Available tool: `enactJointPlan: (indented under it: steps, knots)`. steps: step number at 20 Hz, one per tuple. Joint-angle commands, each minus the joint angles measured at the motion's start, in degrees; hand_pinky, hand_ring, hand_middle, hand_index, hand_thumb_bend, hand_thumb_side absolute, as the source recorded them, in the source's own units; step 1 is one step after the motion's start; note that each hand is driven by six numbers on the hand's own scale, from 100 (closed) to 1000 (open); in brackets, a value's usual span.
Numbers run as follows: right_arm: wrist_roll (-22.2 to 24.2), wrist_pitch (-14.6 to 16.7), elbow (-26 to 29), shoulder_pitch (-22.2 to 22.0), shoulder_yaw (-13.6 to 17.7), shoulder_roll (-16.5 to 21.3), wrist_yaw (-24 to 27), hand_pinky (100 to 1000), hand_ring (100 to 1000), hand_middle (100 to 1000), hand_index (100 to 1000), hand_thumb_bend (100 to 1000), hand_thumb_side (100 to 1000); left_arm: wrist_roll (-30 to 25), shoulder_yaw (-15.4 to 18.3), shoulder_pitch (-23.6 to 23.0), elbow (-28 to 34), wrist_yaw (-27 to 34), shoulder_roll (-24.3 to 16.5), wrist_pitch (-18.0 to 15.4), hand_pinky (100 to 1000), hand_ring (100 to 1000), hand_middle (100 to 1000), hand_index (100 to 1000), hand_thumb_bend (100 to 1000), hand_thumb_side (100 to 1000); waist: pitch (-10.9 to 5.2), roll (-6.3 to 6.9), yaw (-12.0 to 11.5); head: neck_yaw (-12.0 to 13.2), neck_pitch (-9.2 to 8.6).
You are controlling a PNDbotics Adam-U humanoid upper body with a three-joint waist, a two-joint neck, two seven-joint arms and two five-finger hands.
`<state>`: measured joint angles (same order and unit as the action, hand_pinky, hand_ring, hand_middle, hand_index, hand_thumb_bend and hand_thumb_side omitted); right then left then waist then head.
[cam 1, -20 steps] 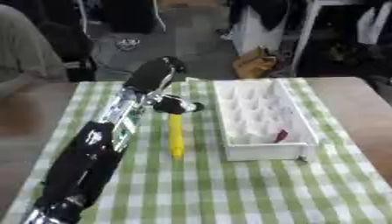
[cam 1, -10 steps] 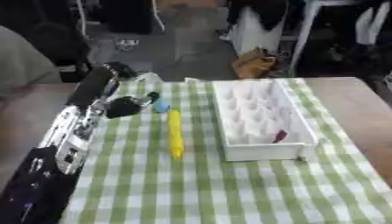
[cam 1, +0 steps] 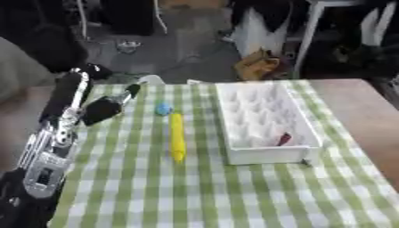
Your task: Pick up objects on the table and place them in the box.
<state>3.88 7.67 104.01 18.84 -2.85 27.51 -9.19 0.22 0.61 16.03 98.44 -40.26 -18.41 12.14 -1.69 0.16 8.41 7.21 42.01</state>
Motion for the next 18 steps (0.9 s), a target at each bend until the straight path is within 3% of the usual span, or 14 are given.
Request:
enactJointPlan:
  steps: [1,12,18]
  knots:
    - [-0.2,0.0,0.5,0.7,0.6,1.5,-0.3,741,778,781,948,268,554,1.0,0.8,0.5,0.6,3.6,-2.2,-0.4,696,735,626,755,620,666,0.17,-0.74,0.0,0.1,-0.65]
    - [-0.1,0.0,0.5,0.7,0.6,1.5,-0.4,741,778,781,948,267,553,3.3,1.1,0.0,-0.9,15.2,-3.8,-1.8,696,735,621,752,616,667,0.19,-0.75,-0.2,0.0,-0.64]
    - [-0.2,0.0,0.6,0.7,0.6,1.5,-0.4,741,779,781,948,265,553,3.7,1.1,0.0,-1.1,15.9,-4.0,-1.7,697,736,620,752,616,669,0.18,-0.76,-0.2,0.0,-0.72]
